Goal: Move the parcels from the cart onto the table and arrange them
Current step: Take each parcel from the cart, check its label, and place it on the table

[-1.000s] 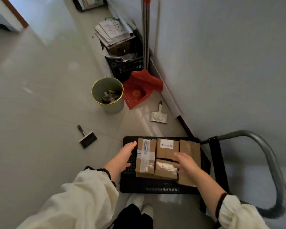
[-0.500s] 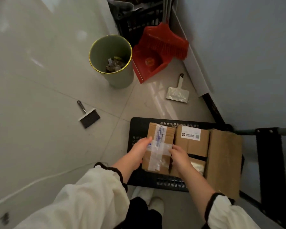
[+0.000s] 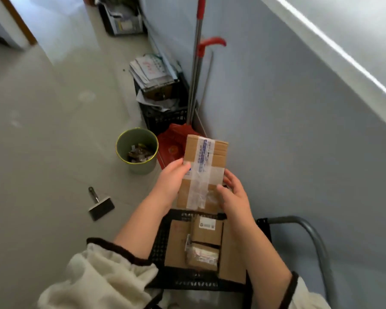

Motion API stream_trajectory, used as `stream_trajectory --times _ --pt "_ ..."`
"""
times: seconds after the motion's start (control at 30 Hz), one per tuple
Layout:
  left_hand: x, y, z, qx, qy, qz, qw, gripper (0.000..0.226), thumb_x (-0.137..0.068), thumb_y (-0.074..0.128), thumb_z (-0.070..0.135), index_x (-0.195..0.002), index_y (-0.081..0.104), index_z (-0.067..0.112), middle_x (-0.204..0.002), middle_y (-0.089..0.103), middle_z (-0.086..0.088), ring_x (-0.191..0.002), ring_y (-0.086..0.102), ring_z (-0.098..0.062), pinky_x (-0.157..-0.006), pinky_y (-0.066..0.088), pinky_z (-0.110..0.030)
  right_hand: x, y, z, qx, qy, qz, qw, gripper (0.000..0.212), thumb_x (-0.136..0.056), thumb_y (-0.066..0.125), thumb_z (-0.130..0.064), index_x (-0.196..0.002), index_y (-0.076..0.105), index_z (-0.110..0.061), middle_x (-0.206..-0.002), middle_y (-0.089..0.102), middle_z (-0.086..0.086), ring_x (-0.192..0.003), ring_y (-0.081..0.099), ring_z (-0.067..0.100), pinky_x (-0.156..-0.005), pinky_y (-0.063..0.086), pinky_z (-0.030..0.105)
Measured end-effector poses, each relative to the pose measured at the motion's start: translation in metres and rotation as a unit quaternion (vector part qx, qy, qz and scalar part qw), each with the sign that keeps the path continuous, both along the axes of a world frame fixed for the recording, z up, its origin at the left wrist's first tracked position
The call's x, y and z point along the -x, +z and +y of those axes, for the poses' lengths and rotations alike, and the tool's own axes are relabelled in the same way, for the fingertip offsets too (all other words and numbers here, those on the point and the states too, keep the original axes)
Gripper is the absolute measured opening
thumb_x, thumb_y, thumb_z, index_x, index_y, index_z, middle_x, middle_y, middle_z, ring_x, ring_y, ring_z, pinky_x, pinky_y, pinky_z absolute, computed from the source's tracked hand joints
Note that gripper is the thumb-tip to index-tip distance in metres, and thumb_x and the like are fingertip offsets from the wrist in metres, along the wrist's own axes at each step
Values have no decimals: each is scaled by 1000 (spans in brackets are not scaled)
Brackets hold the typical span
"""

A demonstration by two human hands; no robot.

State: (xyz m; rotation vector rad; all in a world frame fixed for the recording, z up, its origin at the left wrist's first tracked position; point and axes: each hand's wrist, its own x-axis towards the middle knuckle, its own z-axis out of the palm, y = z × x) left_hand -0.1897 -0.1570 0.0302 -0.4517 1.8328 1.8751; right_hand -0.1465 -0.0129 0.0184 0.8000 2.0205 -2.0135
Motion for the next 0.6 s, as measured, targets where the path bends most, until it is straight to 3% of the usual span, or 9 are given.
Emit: stream_trajectory --times 0.1,0.2,0.23,0.3,0.37,0.5,0.6 --pt "1 98 -11 4 -32 113 993 28 -96 49 19 -85 63 41 -85 70 18 -70 64 9 -57 46 -10 -4 100 -3 -1 7 83 997 49 -93 51 -6 -129 43 -37 -134 51 -3 -108 60 15 -84 55 39" --pt "-11 187 -29 12 -69 232 970 30 -94 53 20 -117 60 37 -108 67 16 -93 64 1 -78 53 -23 -25 192 -9 -4 19 183 983 53 -93 51 -5 -127 42 -44 -136 50 -4 -103 64 12 -77 56 33" --pt "-18 213 -36 14 -75 274 959 36 -93 55 20 -126 54 35 -114 64 15 -94 64 0 -81 54 -23 -35 218 -12 6 30 218 975 55 -93 51 -5 -128 42 -46 -135 50 -7 -102 65 10 -74 56 29" --pt "-37 253 -52 16 -75 354 932 47 -91 58 21 -133 45 40 -119 56 17 -97 60 1 -83 53 -20 -57 260 -19 17 51 279 959 59 -94 50 -4 -134 40 -46 -137 49 -10 -109 62 12 -81 56 35" --pt "-54 278 -65 4 -68 419 905 51 -90 59 21 -129 40 48 -119 49 20 -106 53 7 -88 48 -19 -76 285 -29 20 70 323 944 63 -94 48 -3 -139 34 -45 -139 48 -12 -115 60 16 -88 53 42" --pt "-77 301 -75 -25 -83 466 881 53 -92 54 12 -120 35 52 -115 39 21 -97 45 26 -80 41 0 -97 307 -49 30 76 341 936 68 -94 46 3 -144 28 -40 -140 48 -7 -110 63 15 -89 54 43" --pt "-86 321 -71 -30 -90 493 865 49 -94 51 13 -122 36 50 -119 40 17 -107 44 17 -83 41 -2 -104 320 -48 35 70 358 930 68 -94 45 2 -142 28 -43 -137 50 -6 -108 64 15 -89 53 46"
